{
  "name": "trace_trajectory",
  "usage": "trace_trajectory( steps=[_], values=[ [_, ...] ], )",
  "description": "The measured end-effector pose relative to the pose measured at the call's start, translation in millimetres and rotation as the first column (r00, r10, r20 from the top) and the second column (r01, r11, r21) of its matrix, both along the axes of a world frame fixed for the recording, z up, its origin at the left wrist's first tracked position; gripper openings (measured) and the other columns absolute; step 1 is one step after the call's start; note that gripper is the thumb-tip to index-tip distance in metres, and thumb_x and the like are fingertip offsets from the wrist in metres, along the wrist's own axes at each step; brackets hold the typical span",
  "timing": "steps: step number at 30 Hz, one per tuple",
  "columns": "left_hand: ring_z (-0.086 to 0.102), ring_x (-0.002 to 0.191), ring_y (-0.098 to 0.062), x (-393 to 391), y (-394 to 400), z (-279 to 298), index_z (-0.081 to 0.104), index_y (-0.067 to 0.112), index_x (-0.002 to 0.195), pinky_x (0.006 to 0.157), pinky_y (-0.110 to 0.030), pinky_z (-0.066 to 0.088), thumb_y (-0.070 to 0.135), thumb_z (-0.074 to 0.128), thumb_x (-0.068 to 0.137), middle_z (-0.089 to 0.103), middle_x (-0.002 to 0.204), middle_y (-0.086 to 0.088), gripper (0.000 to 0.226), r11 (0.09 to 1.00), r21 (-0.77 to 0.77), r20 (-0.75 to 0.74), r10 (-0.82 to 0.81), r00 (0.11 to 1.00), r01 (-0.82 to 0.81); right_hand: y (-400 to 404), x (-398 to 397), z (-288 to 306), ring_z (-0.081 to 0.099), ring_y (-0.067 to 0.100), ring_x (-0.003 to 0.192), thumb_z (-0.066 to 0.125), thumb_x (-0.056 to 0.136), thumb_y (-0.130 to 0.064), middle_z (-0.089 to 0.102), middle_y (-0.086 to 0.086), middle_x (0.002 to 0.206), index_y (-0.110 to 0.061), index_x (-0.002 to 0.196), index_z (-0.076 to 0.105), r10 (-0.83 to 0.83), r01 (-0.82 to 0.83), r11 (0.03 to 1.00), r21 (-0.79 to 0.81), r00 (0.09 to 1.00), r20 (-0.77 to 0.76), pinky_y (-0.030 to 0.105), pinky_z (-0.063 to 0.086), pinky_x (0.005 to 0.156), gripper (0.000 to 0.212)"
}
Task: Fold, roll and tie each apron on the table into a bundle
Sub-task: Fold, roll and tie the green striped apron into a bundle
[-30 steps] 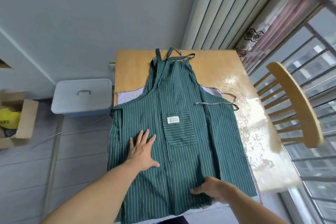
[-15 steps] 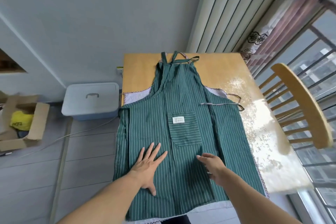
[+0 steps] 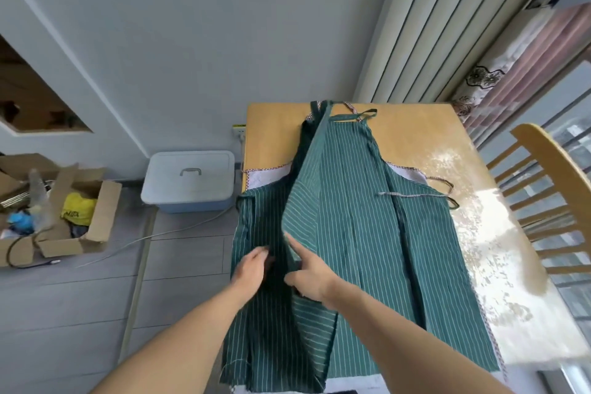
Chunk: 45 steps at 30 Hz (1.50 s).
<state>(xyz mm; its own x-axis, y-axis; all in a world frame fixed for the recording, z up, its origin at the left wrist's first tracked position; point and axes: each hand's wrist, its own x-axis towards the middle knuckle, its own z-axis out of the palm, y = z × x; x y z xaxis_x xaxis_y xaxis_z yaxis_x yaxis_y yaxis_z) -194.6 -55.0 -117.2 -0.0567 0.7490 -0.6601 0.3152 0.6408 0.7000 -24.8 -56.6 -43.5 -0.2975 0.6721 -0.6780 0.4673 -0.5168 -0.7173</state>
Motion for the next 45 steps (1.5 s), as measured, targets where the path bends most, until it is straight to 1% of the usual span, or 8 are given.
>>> trace_trajectory(
  steps=[4,8,15,22,29,37,41,45],
  values=[
    [0.057,0.127,-0.030,-19.0,26.7,5.0,0.057,0.027,0.138,0.112,-0.050,0.042,0.088,0.060,0.069,0.060,0.138,-0.004,0.092,0.938,-0.240,0.159,0.290,0.944,-0.248,-13.3,-47.5,-11.2,0.065,0.017,0.083,0.065,0.094,-0.019,0.061,0.013,0.135,-0.036,0.162,0.002,0.364,-0.369,0.929,-0.017,0.907,0.212,0.032,0.055,0.084,0.095],
    [0.053,0.124,-0.028,-21.1,29.2,-4.7,0.057,0.016,0.131,0.112,-0.046,0.042,0.044,0.068,0.093,0.055,0.138,-0.002,0.049,0.983,-0.151,-0.008,0.107,0.994,-0.107,-31.2,-50.5,-21.1,0.067,0.034,0.114,0.068,0.096,-0.034,0.046,0.012,0.155,-0.024,0.160,0.023,0.595,-0.529,0.776,-0.343,0.795,0.121,0.047,0.057,0.094,0.079],
    [0.033,0.144,-0.034,-27.6,26.5,-19.0,0.052,0.007,0.111,0.116,-0.049,0.025,-0.003,0.051,0.096,0.048,0.137,-0.010,0.018,0.964,-0.203,0.076,0.187,0.979,-0.168,-21.5,19.6,-55.3,0.066,0.006,0.066,0.069,0.094,-0.039,0.071,-0.009,0.090,-0.025,0.128,0.059,0.004,-0.043,0.997,0.061,0.847,0.532,0.034,0.062,0.075,0.037],
    [0.055,0.071,-0.018,-27.2,19.8,-23.2,0.055,0.014,0.089,0.068,-0.031,0.047,0.021,0.074,0.090,0.063,0.087,-0.004,0.020,0.990,-0.070,-0.263,0.096,0.960,-0.118,-26.8,20.4,-62.8,0.047,0.002,0.046,0.074,0.088,-0.049,0.067,-0.001,0.091,-0.009,0.154,0.035,0.076,-0.001,0.985,-0.172,0.900,0.430,0.020,0.053,0.055,0.087],
    [0.054,0.120,-0.017,-31.5,2.5,-15.0,0.048,0.027,0.125,0.100,-0.034,0.048,0.036,0.076,0.086,0.054,0.126,0.007,0.048,0.931,0.092,-0.671,-0.204,0.713,0.353,-43.0,29.3,-20.2,0.066,0.021,0.084,0.071,0.093,-0.014,0.064,0.013,0.105,-0.001,0.125,0.055,-0.037,0.086,0.805,-0.586,0.995,0.096,0.031,0.061,0.080,0.039],
    [-0.020,0.150,-0.009,32.2,30.2,39.9,0.008,0.043,0.159,0.125,-0.045,-0.008,0.021,0.073,0.089,-0.005,0.164,0.017,0.098,0.457,0.186,-0.511,-0.711,0.483,0.870,33.5,66.2,80.5,0.073,0.041,0.098,0.061,0.097,-0.003,0.061,0.034,0.128,-0.026,0.152,0.039,-0.364,0.280,0.892,-0.355,0.910,-0.198,0.047,0.062,0.082,0.064],
    [0.027,0.149,-0.022,72.7,30.5,64.4,0.043,0.028,0.151,0.124,-0.054,0.021,0.034,0.060,0.100,0.040,0.158,-0.003,0.054,0.548,0.181,-0.087,-0.818,0.569,0.816,25.9,68.7,126.5,0.068,0.029,0.100,0.057,0.100,-0.018,0.070,0.017,0.117,-0.005,0.126,0.069,0.160,-0.198,0.935,-0.294,0.976,-0.148,0.038,0.059,0.081,0.032],
    [0.070,0.085,-0.013,77.2,6.1,86.3,0.063,0.019,0.108,0.081,-0.026,0.059,0.037,0.043,0.107,0.069,0.100,-0.006,0.028,0.724,-0.066,0.400,-0.611,0.683,0.687,24.1,84.1,150.5,0.073,0.014,0.083,0.052,0.104,-0.019,0.070,0.010,0.113,-0.006,0.134,0.063,0.250,-0.342,0.895,-0.287,0.916,-0.314,0.021,0.060,0.063,0.034]
  ],
)
